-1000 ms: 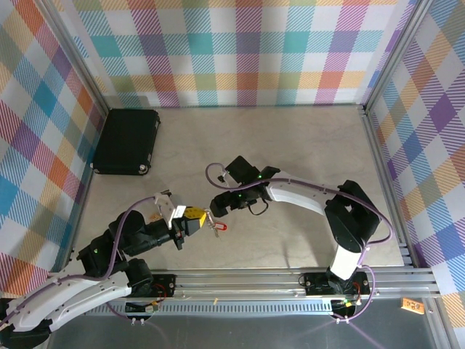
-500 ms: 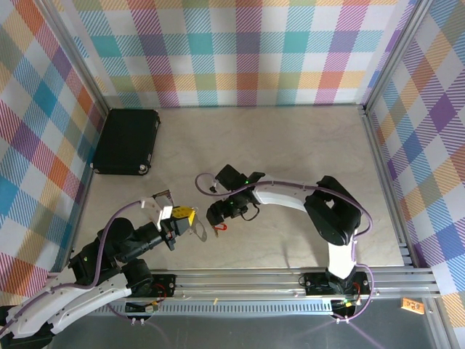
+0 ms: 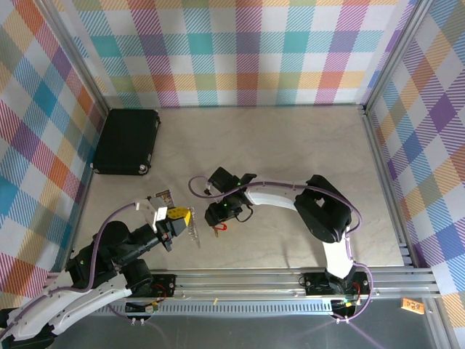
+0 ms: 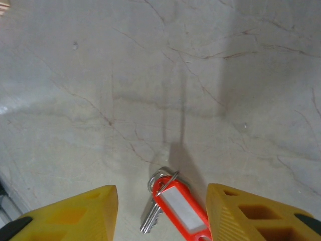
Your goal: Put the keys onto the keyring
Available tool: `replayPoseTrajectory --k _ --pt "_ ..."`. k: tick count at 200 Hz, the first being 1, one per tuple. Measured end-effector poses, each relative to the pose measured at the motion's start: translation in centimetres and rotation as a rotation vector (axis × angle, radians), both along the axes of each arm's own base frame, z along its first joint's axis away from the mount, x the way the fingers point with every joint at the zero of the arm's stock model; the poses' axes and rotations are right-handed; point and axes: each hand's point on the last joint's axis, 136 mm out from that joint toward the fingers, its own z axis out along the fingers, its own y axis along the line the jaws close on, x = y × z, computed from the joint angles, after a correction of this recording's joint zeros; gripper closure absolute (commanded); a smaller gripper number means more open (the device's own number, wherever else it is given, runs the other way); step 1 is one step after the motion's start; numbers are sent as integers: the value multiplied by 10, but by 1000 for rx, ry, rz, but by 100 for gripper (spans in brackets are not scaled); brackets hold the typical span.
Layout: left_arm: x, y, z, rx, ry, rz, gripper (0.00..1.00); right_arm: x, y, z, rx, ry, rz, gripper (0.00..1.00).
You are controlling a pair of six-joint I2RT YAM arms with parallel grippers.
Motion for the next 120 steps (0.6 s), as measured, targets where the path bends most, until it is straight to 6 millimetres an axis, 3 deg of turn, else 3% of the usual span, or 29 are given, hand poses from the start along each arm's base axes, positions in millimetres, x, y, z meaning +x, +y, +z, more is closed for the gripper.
replayPoseTrajectory --k 120 --pt "0 2 -4 -2 1 7 100 -3 3 -4 -24 -13 9 68"
